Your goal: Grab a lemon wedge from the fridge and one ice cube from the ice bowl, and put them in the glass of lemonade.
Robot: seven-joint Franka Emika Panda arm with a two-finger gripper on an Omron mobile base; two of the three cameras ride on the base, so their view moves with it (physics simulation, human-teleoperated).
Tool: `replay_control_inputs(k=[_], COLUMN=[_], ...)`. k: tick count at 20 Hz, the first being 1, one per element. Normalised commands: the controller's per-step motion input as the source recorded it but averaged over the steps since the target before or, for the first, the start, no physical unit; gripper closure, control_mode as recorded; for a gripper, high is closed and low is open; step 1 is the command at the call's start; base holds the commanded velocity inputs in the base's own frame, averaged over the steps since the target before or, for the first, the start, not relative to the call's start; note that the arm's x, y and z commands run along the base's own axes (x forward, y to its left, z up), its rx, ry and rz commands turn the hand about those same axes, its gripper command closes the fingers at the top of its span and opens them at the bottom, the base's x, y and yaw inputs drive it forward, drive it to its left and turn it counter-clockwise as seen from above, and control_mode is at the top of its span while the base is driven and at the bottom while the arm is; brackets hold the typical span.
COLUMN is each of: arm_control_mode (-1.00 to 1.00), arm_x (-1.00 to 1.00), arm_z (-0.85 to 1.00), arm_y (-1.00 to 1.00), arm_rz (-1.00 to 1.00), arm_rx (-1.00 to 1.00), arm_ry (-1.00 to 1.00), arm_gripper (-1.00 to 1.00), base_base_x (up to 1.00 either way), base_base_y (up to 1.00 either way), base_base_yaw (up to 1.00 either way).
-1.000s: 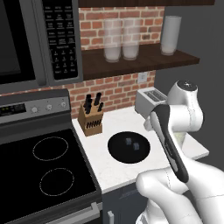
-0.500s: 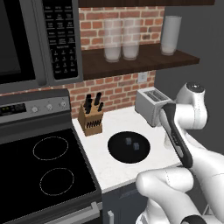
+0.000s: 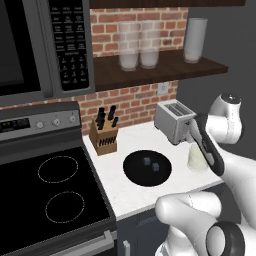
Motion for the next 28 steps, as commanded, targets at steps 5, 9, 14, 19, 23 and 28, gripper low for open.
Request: replay_control_inputs(k=[5,9,14,19,23,28], arm_control_mode=[-1.0,-1.0,-1.0,-1.0,-1.0,-1.0], arm_x=[0.01,0.17,0.19,0.17,0.17,0.03], arm_z=[-0.29,-0.19,-0.07,-0.01,0.0,0.0], arm_y=[-0.2,-0.04,-0.01,0.0,0.0,-0.05], arm_rz=[-0.06,-0.05,-0.01,0.0,0.0,0.0], arm_rx=[0.0,-0.01,0.0,0.0,0.0,0.0], arm_ry=[0.01,0.01,0.0,0.0,0.0,0.0], arm_gripper=[1.0,1.0,1.0,1.0,1.0,1.0], base_base_x=[0.0,0.0,0.0,0.0,0.0,0.0], base_base_y=[0.0,0.0,0.0,0.0,0.0,0.0], base_base_yaw=[0.0,0.0,0.0,0.0,0.0,0.0])
